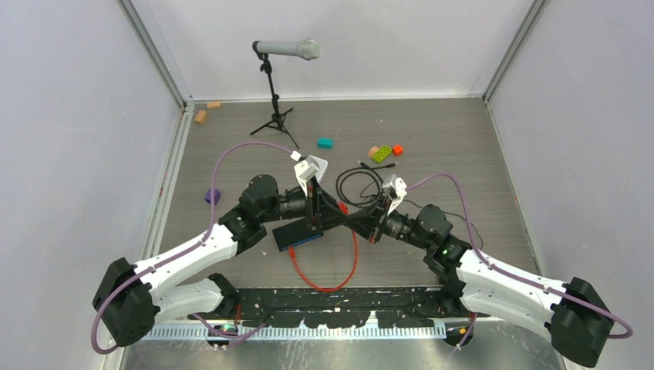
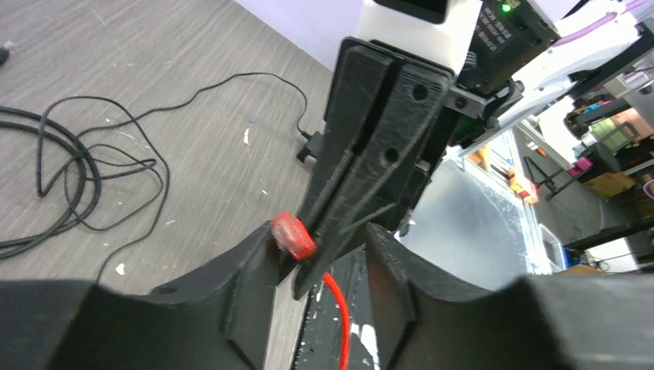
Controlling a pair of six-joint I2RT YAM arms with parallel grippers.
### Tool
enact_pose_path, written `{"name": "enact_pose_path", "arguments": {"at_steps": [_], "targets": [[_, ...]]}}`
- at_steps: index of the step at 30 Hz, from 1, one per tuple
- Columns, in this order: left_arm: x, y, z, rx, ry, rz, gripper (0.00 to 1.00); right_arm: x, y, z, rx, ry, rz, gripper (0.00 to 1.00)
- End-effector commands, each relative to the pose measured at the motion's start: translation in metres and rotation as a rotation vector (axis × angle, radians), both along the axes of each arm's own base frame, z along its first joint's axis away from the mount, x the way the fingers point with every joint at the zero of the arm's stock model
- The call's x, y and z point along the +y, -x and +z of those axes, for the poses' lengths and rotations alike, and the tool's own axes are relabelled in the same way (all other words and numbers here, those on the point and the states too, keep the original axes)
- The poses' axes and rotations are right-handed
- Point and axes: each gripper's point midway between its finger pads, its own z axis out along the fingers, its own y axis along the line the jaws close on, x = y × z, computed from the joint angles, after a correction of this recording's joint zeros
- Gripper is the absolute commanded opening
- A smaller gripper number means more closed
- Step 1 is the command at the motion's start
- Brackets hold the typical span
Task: Insert the plug into the switch port
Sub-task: Pick up the connector from the center of the board.
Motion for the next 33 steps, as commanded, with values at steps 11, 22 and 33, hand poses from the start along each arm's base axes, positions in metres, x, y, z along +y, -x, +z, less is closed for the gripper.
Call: {"name": "enact_pose_path", "arguments": {"at_steps": [11,22,33], "targets": [[0.054,-0.02,0.044,-0.126,-0.014,0.323,0.55,-0.033,-0.02,0.023,-0.096,0.01,-0.203,0.01],[0.076,-0.026,0.008,-0.055,-0.121,0.434,0.53,-0.003,0.016,0.072,-0.231,0.097,-0.116,0.0],[0.055,0.023,0.035,-0.187,0.03,0.133,0.53,0.064,0.087,0.094,-0.333,0.151,0.118,0.01]]}}
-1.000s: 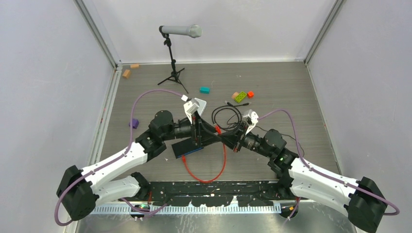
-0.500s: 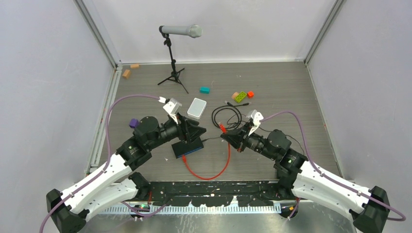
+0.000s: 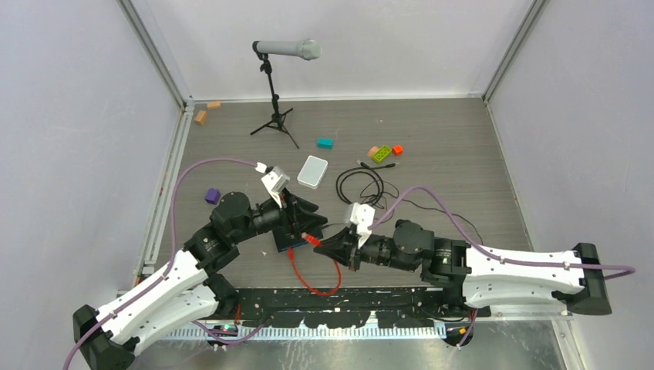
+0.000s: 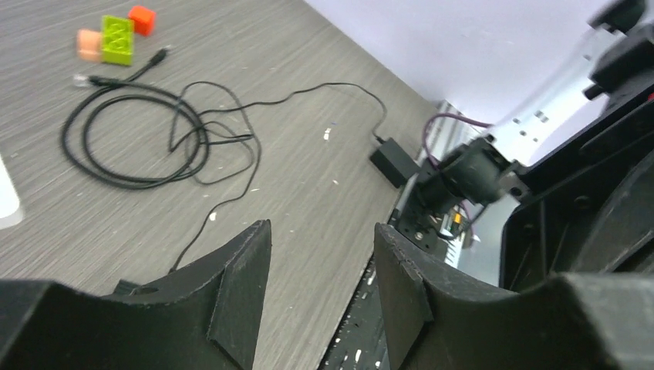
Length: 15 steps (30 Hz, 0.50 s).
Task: Insert the plug into the switch port
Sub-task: Pick up the connector from the center of the board.
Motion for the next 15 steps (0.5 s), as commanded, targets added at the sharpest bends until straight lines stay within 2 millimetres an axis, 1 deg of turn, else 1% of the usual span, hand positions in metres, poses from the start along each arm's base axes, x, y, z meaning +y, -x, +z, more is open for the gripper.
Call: {"name": "enact_pose_path", "arguments": {"at_steps": [1,6,10,12,15], "targets": [[-0.01,0.028,0.032,-0.133,0.091,-0.183,0.53,0.014,0.014,0.035,-0.076,-0.04,0.032,0.0],[-0.007,0.045,0.039,-0.171,0.116,-0.253,0.52,0.02,0.029,0.044,-0.084,-0.054,0.084,0.01],[-0.003,0.055,0.045,-0.193,0.133,-0.28,0.52,0.023,0.033,0.041,-0.078,-0.038,0.102,0.01],[-0.001,0.056,0.047,-0.198,0.135,-0.278,0.52,0.023,0.035,0.038,-0.074,-0.028,0.112,0.0],[0.005,0.052,0.049,-0.209,0.125,-0.228,0.52,0.022,0.037,0.037,-0.069,-0.023,0.119,0.01]]}}
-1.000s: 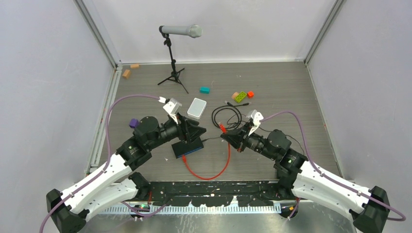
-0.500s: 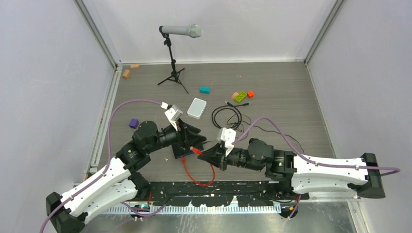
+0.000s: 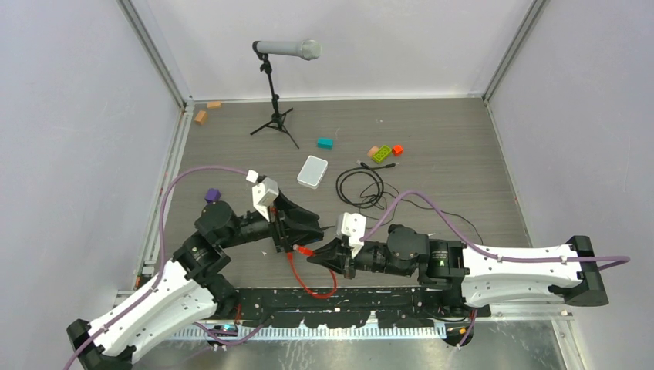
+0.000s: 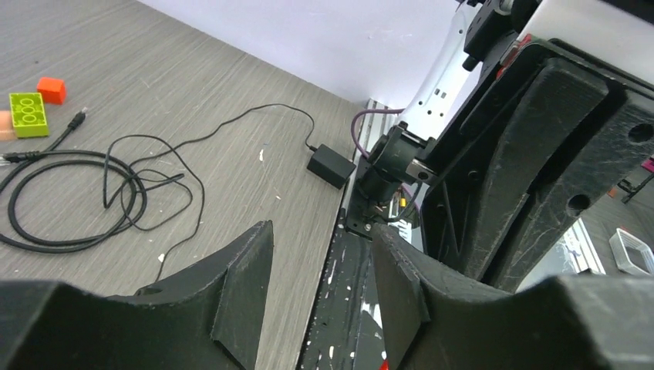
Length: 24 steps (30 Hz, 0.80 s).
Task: Insert the plug into the switch port
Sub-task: Pick up the connector from the center of the board.
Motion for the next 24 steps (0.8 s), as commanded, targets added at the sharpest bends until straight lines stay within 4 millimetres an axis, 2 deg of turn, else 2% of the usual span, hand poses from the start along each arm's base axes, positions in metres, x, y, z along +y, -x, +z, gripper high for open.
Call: {"name": "enact_pose_path", "arguments": {"at_steps": [1,6,10,14,20,24], "targets": [[0.009,-0.001,0.015,-0.073,0.022,0.043,0.52,0.0,0.005,0.03,-0.01,-0.067,0.018,0.01],[0.044,-0.022,0.019,-0.09,0.029,0.287,0.57,-0.014,-0.001,0.035,-0.007,-0.099,-0.028,0.0],[0.069,-0.023,0.029,-0.083,0.068,0.402,0.63,-0.028,-0.014,0.034,-0.014,-0.118,-0.112,0.01],[0.084,-0.021,0.037,-0.031,0.122,0.463,0.72,-0.039,-0.031,0.031,-0.05,-0.118,-0.206,0.0],[0.084,-0.016,0.047,0.009,0.151,0.444,0.75,-0.036,-0.037,0.037,-0.116,-0.138,-0.229,0.01],[0.075,0.004,0.063,-0.096,0.177,0.32,0.76,-0.029,-0.035,0.043,-0.118,-0.134,-0.211,0.0]]}}
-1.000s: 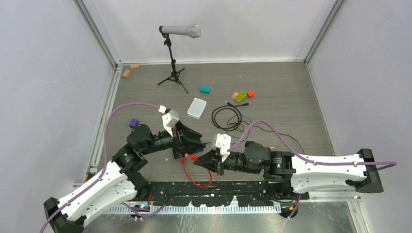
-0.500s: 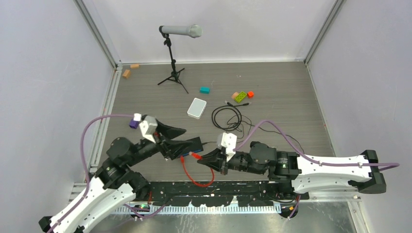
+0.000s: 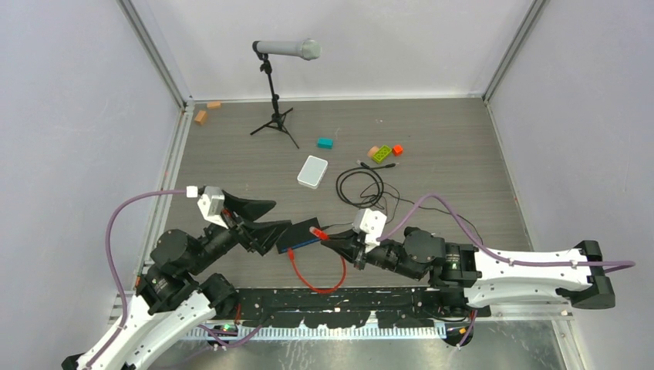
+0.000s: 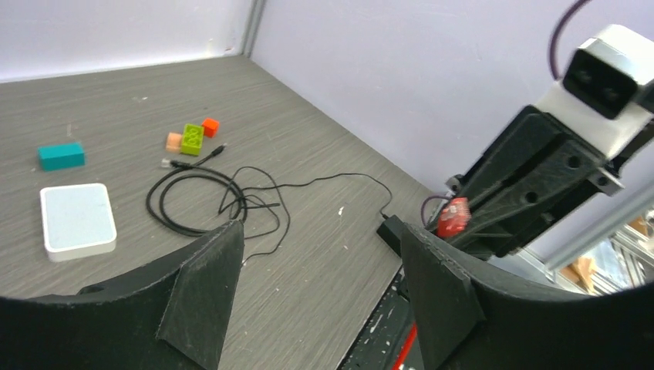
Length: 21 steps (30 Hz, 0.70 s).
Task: Insert the plug into the switch port
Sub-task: Pick up the connector from the center of the board.
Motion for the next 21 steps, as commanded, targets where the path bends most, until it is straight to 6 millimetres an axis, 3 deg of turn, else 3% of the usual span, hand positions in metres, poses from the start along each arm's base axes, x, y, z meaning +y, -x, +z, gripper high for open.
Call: {"name": "enact_pose_path", "arguments": {"at_steps": [1,6,13,21], "targets": [[-0.005,0.025,0.035,-0.139,0.049,-0.124,0.77,0.005,-0.002,0.037,-0.038,-0.092,-0.009,0.0],[-0.014,0.041,0.051,-0.202,0.081,-0.226,0.79,0.01,-0.005,0.037,-0.041,-0.079,-0.026,0.0],[-0.04,0.044,0.043,-0.139,0.034,-0.357,0.8,0.02,-0.001,0.043,-0.037,-0.084,0.004,0.01],[-0.04,0.06,0.055,-0.366,0.005,-0.426,0.77,0.027,0.018,0.047,0.043,-0.061,0.105,0.0]]}}
